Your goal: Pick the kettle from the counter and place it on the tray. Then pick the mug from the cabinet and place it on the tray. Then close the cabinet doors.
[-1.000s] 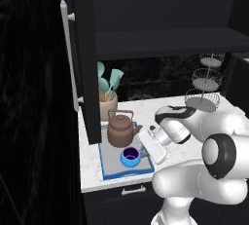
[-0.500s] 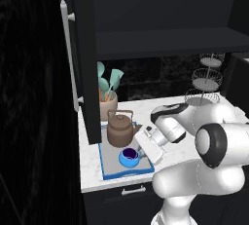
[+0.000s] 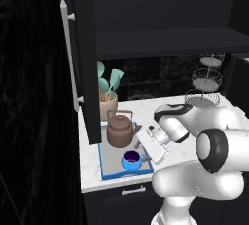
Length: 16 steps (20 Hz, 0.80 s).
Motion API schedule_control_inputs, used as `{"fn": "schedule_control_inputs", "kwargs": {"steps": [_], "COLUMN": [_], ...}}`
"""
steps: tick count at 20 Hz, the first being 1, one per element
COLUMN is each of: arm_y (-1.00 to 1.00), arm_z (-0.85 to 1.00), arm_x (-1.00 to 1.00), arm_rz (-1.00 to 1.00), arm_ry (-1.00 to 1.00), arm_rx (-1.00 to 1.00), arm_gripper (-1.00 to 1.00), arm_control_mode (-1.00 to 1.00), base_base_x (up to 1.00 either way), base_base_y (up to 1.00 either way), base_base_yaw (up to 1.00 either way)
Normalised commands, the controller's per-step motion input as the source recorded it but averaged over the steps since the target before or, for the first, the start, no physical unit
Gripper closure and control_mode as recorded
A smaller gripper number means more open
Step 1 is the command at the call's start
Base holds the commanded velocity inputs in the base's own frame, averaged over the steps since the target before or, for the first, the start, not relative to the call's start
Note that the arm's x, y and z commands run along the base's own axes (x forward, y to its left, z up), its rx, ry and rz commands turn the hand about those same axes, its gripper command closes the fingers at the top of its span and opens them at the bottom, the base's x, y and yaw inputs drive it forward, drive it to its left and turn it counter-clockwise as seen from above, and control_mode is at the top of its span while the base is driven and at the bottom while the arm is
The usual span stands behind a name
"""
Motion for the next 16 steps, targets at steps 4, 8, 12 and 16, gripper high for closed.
{"fn": "schedule_control_inputs", "kwargs": {"steps": [4,8,12,16], "arm_y": [0.00,0.00,-0.03,-0.21], "arm_z": [0.37,0.46,0.51,0.51], "arm_x": [-0.23,-0.23,-0.32,-0.53], "arm_rz": [-0.10,-0.09,-0.09,-0.11], "arm_ry": [0.00,0.00,0.00,0.00], "arm_rx": [0.00,0.00,0.00,0.00], "arm_gripper": [-1.00,-1.00,-1.00,-1.00], "arm_control_mode": [-1.00,-1.00,-1.00,-1.00], "base_base_x": [0.00,0.00,0.00,0.00], "base_base_y": [0.00,0.00,0.00,0.00], "base_base_yaw": [0.00,0.00,0.00,0.00]}}
